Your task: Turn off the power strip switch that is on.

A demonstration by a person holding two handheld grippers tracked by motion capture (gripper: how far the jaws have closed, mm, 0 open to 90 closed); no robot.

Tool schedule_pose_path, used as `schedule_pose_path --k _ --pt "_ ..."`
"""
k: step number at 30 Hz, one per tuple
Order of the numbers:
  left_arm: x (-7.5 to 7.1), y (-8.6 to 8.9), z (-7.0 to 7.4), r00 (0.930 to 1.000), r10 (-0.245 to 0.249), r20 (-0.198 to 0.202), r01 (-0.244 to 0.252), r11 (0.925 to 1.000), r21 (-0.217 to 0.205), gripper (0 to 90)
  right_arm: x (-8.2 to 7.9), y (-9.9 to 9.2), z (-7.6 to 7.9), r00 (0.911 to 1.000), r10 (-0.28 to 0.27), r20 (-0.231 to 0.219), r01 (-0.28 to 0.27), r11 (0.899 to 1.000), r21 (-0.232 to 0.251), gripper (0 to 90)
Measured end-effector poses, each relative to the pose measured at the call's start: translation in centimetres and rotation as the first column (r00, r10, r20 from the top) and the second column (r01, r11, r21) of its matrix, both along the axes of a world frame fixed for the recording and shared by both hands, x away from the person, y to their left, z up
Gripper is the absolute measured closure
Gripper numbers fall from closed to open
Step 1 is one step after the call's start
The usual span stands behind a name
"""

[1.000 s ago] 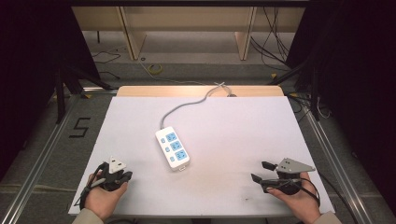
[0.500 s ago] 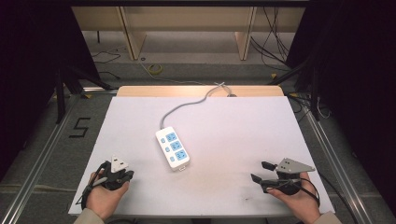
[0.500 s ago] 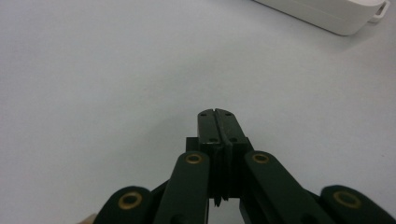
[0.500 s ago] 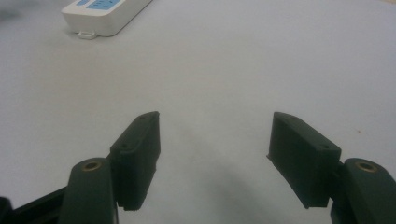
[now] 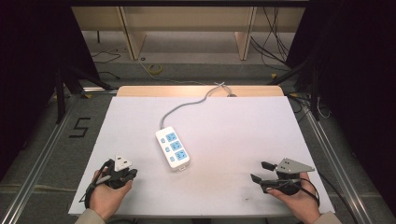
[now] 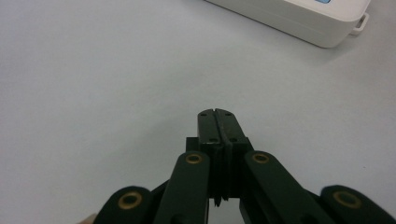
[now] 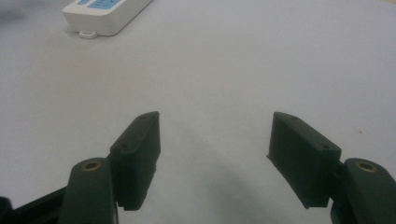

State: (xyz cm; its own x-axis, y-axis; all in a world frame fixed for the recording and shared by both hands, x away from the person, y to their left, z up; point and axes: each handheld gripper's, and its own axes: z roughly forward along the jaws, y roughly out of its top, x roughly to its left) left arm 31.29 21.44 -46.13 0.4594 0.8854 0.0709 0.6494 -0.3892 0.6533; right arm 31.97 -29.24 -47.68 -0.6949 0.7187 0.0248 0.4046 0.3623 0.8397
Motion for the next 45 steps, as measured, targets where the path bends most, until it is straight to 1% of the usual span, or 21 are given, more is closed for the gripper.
schedule_pose_path --k 7,14,20,24,28,41,45 --pt "0.2 -0.2 0.1 1.0 -0.006 0.003 0.006 0.9999 0.01 89.5 0.0 0.0 0.0 1.0 0.0 0.0 0.0 1.0 0.0 34.7" --pt "0.3 -0.6 0.2 0.9999 -0.01 0.005 0.01 0.9999 0.003 89.5 0.0 0.0 0.0 1.0 0.002 0.0 -0.002 1.0 -0.001 34.7" --pt "0.5 -0.9 0.3 0.9998 -0.018 0.006 0.018 0.9998 0.007 89.5 0.0 0.1 0.0 1.0 0.003 -0.001 -0.003 1.0 -0.001 34.7" --pt "0.6 -1.0 0.3 0.9999 -0.016 0.004 0.016 0.9999 0.004 89.5 0.0 0.1 0.0 1.0 0.003 -0.002 -0.003 1.0 -0.003 34.7" --pt "0.7 -1.1 0.4 0.9997 -0.022 0.0 0.022 0.9997 0.01 89.5 0.0 0.1 0.0 1.0 0.004 -0.001 -0.004 1.0 -0.002 34.7" --pt "1.2 -1.8 0.6 0.9995 -0.032 -0.003 0.032 0.9995 0.003 89.5 0.0 0.1 -0.1 1.0 0.002 -0.002 -0.002 1.0 -0.001 34.7" --pt "1.3 -2.0 0.7 0.9994 -0.035 0.003 0.035 0.9994 0.002 89.6 0.0 0.1 -0.1 1.0 0.003 -0.004 -0.003 1.0 -0.001 34.7"
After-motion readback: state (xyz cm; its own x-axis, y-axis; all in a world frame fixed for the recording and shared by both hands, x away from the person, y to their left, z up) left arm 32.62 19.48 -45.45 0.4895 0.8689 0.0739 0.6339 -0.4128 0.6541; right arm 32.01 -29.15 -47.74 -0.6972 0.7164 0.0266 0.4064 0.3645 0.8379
